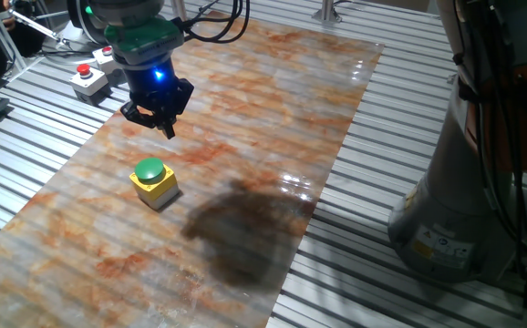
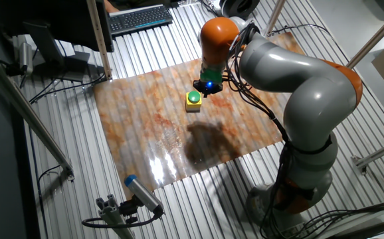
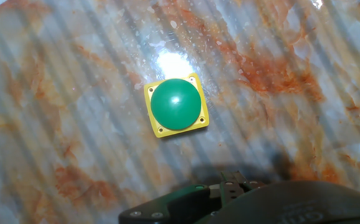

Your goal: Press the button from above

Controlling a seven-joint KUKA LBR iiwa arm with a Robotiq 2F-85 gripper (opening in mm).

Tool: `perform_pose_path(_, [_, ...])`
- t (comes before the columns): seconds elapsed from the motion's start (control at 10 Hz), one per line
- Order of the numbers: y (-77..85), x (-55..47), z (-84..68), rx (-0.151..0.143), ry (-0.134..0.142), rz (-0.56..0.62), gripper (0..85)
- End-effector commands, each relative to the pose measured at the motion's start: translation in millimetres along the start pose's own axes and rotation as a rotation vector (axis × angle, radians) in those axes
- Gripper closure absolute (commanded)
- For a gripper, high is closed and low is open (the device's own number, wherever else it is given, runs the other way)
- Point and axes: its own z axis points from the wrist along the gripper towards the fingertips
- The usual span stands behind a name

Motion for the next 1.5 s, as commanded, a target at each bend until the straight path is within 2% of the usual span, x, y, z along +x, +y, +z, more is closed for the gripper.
perform_pose_path(0.0, [-0.1,-0.1,0.0,-0.001,0.0,0.002,85.0])
perform_pose_path(0.8, [-0.1,-0.1,0.0,-0.004,0.007,0.006,85.0])
perform_pose_path(1.4, [-0.1,-0.1,0.0,-0.002,0.001,0.016,85.0])
